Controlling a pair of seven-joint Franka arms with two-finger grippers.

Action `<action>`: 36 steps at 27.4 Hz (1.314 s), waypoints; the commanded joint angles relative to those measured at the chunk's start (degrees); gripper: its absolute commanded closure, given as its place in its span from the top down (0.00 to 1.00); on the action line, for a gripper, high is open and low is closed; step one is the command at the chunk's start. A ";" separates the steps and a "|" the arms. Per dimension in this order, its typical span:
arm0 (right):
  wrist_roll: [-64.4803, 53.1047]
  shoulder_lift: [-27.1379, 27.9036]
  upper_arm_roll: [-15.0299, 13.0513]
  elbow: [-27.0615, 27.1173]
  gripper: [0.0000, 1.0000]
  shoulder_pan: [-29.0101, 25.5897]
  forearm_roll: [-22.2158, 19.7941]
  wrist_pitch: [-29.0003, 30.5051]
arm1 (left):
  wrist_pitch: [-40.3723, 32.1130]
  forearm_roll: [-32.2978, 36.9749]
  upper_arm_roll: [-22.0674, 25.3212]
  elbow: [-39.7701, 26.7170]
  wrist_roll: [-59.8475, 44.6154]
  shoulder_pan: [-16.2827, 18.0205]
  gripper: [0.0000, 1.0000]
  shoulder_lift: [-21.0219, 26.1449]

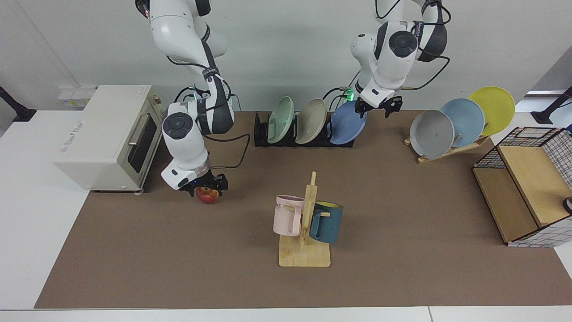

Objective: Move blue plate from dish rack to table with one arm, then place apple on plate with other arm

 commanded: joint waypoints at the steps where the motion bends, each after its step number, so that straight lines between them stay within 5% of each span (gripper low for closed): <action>1: 1.65 0.41 0.20 -2.57 1.00 -0.29 -1.29 4.06 | 1.96 -0.84 0.70 -4.58 -0.60 -2.87 0.86 -2.49; 5: 1.65 0.41 0.20 -4.95 1.00 -0.38 -1.29 7.05 | 4.59 -0.84 0.61 -7.04 -0.60 -3.75 0.84 -2.40; 13: 1.74 0.67 0.20 -5.48 0.95 -0.64 -1.29 6.88 | 4.87 -1.72 0.43 -7.04 -0.60 -4.45 0.57 -2.40; 15: 1.74 0.67 0.20 -5.48 0.54 -0.91 -1.29 6.62 | 4.78 -2.60 0.43 -6.95 -0.60 -5.42 0.57 -2.40; 18: 1.65 0.58 0.20 -5.48 0.10 -0.82 -1.29 6.09 | 4.86 -3.56 0.35 -6.78 -0.60 -5.95 0.57 -2.32; 20: 1.65 0.58 0.20 -5.48 0.00 -0.65 -1.29 6.00 | 4.86 -4.27 0.43 -6.69 -0.87 -6.74 0.53 -2.32; 30: 1.04 -0.38 0.20 -3.90 0.00 -0.56 -1.29 3.99 | 3.81 -4.45 0.43 -5.03 -2.01 -6.92 0.04 -1.88; 36: 0.86 -3.45 0.20 -1.88 0.00 0.06 -1.29 -0.23 | 0.74 -3.39 0.70 -0.37 -2.10 -6.04 0.00 -0.82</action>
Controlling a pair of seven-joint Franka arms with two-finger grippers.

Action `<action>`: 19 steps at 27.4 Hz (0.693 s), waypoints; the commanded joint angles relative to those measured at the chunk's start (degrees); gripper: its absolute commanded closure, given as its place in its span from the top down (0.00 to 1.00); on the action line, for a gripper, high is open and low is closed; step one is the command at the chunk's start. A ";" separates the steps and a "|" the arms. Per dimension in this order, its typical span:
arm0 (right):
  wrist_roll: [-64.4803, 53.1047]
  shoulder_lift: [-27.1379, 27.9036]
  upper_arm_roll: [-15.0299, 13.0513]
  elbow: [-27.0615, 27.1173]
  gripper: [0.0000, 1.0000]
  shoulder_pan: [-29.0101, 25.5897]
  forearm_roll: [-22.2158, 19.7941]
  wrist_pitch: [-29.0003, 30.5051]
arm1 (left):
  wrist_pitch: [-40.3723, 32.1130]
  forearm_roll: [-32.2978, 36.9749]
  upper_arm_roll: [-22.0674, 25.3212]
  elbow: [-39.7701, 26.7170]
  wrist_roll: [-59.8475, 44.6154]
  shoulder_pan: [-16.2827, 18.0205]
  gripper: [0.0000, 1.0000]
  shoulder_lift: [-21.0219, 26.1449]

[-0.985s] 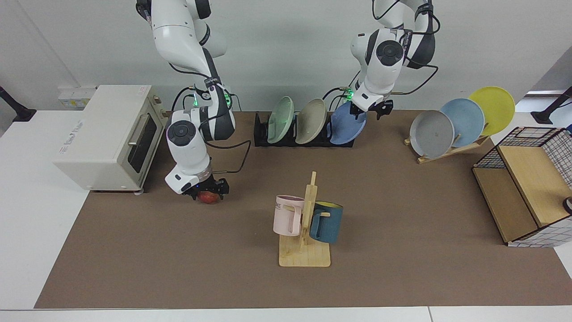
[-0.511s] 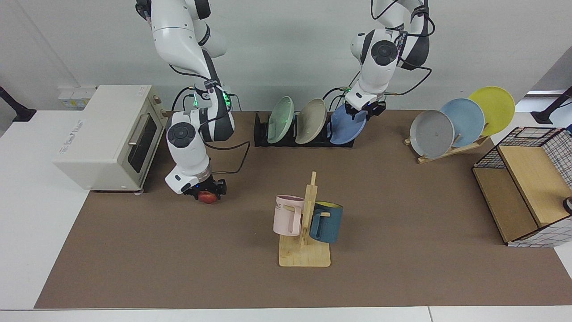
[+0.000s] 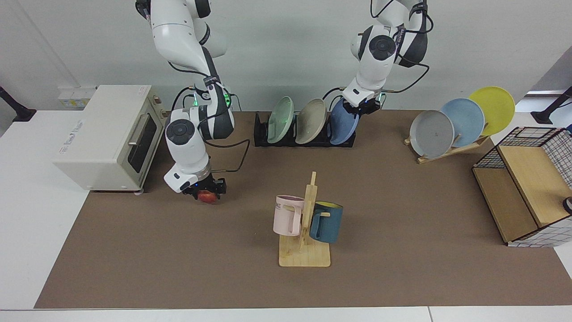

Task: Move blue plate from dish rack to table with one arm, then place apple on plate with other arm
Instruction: 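Lift the blue plate from the rack with the left gripper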

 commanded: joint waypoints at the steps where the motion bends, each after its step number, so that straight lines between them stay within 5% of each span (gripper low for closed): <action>1: 0.85 -4.17 0.35 1.48 0.00 0.26 -1.09 -4.58 | -2.97 0.87 0.72 3.59 -1.13 -0.12 0.00 0.14; 11: 0.85 -8.66 0.35 7.19 0.00 0.18 0.06 -15.12 | -2.71 7.55 1.24 8.51 -0.26 3.22 0.00 2.25; 19: 1.03 -11.73 0.44 7.46 0.00 0.18 0.58 -19.08 | -1.66 5.89 1.77 20.90 1.58 5.76 0.00 12.70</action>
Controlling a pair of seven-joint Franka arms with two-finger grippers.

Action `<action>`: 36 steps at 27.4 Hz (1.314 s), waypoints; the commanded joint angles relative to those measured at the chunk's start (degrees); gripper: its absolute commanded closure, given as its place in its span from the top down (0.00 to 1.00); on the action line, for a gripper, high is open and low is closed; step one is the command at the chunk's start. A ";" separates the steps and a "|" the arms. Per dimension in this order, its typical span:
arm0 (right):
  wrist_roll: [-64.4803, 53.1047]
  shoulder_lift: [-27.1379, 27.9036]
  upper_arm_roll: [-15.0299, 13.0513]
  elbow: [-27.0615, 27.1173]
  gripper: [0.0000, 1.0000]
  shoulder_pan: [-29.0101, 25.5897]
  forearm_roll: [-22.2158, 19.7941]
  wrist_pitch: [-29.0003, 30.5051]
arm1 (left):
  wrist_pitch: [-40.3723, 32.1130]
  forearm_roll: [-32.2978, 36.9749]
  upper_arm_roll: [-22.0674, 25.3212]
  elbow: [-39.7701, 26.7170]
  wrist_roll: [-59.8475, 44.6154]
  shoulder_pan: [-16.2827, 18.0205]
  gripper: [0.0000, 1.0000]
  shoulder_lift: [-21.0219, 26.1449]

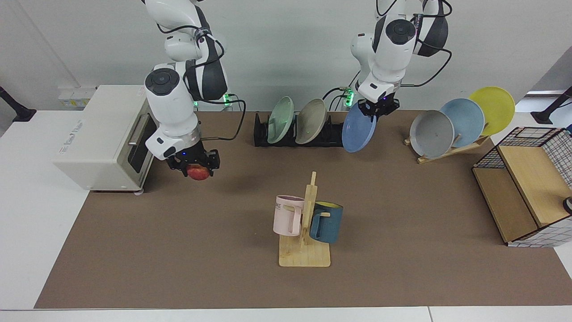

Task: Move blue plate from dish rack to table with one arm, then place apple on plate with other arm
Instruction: 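Lift the blue plate from the rack with the left gripper, then lower the blue plate onto the table center with the left gripper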

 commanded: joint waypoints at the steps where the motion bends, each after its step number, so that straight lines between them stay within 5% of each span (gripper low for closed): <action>1: 0.94 -1.72 0.13 0.49 0.00 -0.08 0.52 -2.92 | -0.51 -2.46 0.35 11.32 2.61 2.28 0.00 9.80; 6: 1.20 -2.16 0.83 1.46 0.00 0.54 0.52 -4.06 | 0.72 -14.86 -0.34 16.96 8.06 7.64 0.00 15.33; 19: 1.03 -2.34 0.83 1.28 0.01 0.54 0.61 -3.71 | 18.73 -37.80 -5.35 17.49 16.33 9.05 0.00 29.76; 29: 1.11 -2.51 0.92 1.19 0.01 0.62 0.61 -3.89 | 20.31 -41.77 -7.11 14.68 21.86 8.79 0.00 30.64; 36: 1.03 -2.42 0.92 1.11 0.00 1.50 0.61 -3.71 | 27.87 -43.44 -7.29 13.01 24.23 3.87 0.00 32.39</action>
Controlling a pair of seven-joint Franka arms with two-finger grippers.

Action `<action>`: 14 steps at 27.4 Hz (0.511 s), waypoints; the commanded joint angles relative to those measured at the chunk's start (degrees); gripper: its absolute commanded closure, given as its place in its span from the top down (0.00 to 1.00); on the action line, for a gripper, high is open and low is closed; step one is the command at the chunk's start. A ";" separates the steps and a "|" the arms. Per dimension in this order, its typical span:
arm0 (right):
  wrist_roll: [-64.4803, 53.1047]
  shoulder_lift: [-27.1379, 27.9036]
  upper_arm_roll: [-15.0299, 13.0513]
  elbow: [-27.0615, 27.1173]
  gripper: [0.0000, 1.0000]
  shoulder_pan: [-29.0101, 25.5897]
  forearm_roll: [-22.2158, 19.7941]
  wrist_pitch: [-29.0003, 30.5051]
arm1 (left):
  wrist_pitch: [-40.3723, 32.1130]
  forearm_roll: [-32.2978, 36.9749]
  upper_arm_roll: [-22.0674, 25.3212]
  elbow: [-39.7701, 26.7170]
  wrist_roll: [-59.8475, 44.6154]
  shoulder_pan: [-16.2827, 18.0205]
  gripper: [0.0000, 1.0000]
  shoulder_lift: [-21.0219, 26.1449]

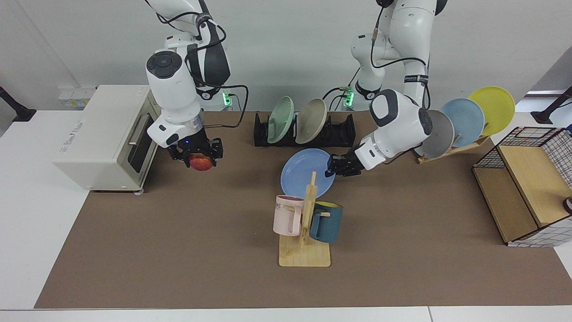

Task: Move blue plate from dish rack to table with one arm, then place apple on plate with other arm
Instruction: 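Lower the blue plate onto the table center with the left gripper, then release the plate and withdraw the left gripper while the right gripper carries the apple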

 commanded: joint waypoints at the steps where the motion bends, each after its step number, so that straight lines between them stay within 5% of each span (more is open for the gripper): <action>1: 1.20 -0.59 0.03 0.09 0.00 0.71 0.51 -0.88 | 5.04 -2.08 0.18 -1.66 3.65 -3.65 0.00 2.18; 7: 1.55 -0.41 0.03 -0.97 0.00 0.89 3.67 0.61 | 7.95 -1.82 0.26 -1.92 4.19 -5.15 0.06 3.16; 14: 1.55 -0.41 0.03 -1.58 0.00 2.03 4.12 0.96 | 8.56 0.28 0.35 -2.79 4.10 -5.24 0.37 2.90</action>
